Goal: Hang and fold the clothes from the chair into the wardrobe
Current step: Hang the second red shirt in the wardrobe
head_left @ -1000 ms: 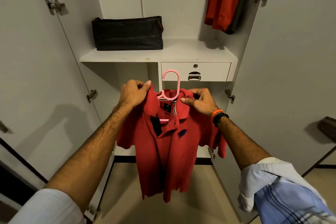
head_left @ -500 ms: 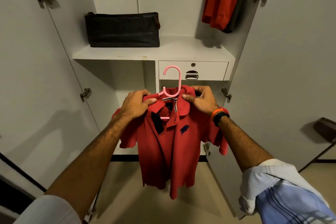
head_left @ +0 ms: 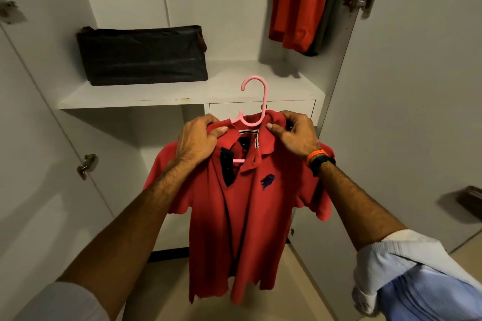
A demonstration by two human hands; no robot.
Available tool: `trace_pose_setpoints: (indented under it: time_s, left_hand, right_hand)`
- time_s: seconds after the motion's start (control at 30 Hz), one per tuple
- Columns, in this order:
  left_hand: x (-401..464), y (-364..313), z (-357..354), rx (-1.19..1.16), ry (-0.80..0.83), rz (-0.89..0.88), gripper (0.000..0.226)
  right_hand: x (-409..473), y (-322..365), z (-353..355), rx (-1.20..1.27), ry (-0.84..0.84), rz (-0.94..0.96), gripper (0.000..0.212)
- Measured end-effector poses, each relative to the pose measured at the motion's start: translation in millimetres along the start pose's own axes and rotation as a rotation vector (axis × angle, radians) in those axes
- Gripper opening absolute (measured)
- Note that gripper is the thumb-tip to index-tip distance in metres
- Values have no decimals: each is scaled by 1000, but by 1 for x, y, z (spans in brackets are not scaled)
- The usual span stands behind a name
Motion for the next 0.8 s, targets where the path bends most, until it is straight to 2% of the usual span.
trace_pose_setpoints:
  time_s: [0.6,0.8]
  left_hand:
    - [274,-25,-34,68,-234,-3,27]
    - [368,-2,-55,74,-272,6,29]
  right_hand:
    - [294,-25,14,-66,-164,243,7]
    - [386,-43,-8,-152,-202,284,19]
Point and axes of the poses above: each hand's wrist, its own x-axis towards the middle knuckle, its own z-axis out of the back of the hand, y = z × x, the point moved 9 cm from there along x, towards the middle knuckle, and after that the axes turned 4 degrees about x, right-handed, at the moved point
